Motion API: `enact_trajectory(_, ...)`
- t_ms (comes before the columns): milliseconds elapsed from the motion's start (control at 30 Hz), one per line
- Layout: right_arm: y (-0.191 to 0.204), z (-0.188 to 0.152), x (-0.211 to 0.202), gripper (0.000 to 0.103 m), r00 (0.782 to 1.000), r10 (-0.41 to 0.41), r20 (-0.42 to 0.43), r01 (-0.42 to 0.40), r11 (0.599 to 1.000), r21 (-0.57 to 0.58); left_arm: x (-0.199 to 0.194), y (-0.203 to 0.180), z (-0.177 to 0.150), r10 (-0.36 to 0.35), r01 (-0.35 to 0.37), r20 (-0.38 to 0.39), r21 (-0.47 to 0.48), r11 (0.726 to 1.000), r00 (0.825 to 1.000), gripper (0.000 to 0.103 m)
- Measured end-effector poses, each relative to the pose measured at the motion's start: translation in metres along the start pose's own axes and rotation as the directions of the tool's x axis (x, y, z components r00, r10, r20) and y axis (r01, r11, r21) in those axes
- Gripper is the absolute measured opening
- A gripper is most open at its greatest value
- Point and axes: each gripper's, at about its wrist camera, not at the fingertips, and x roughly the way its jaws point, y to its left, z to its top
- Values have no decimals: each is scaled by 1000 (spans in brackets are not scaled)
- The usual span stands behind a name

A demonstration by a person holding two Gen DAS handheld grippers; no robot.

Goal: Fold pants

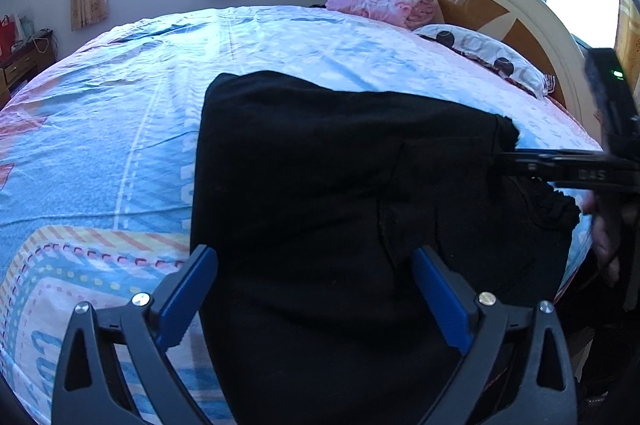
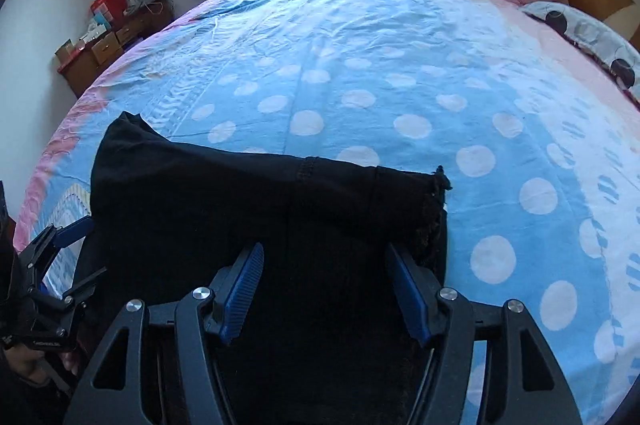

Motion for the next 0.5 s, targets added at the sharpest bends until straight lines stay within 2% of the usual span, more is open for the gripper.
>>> enact_trajectory(100, -1, -8, -24, 65, 997, -40, 61, 40, 999, 8, -1, 1, 0, 2, -2, -2, -5, 1000, 1000, 101)
enact_trajectory(233, 7, -32, -58, 65, 995, 16, 103, -11, 999, -46, 0, 0, -1, 11, -11, 0, 1, 1000, 1000, 101)
enact_trajectory(333, 13, -50, -52, 65, 998, 42, 55, -37, 995, -92, 1, 0, -2, 12, -12, 0, -2, 1000, 1000, 102)
enact_trajectory(367, 13, -56, -45, 65, 999, 29, 36, -26, 995, -98, 1, 0, -2, 13, -13, -1, -1, 1000, 1000, 102)
enact_trajectory(433, 8, -64, -27, 65, 1000, 16, -15, -17, 997, -70, 0, -2, -2, 11, -11, -3, 2, 1000, 1000, 102)
enact_trajectory(500, -2, -70, -16, 65, 998, 47, -37, -48, 999, -23, 0, -3, -2, 16, -16, -8, 10, 1000, 1000, 102)
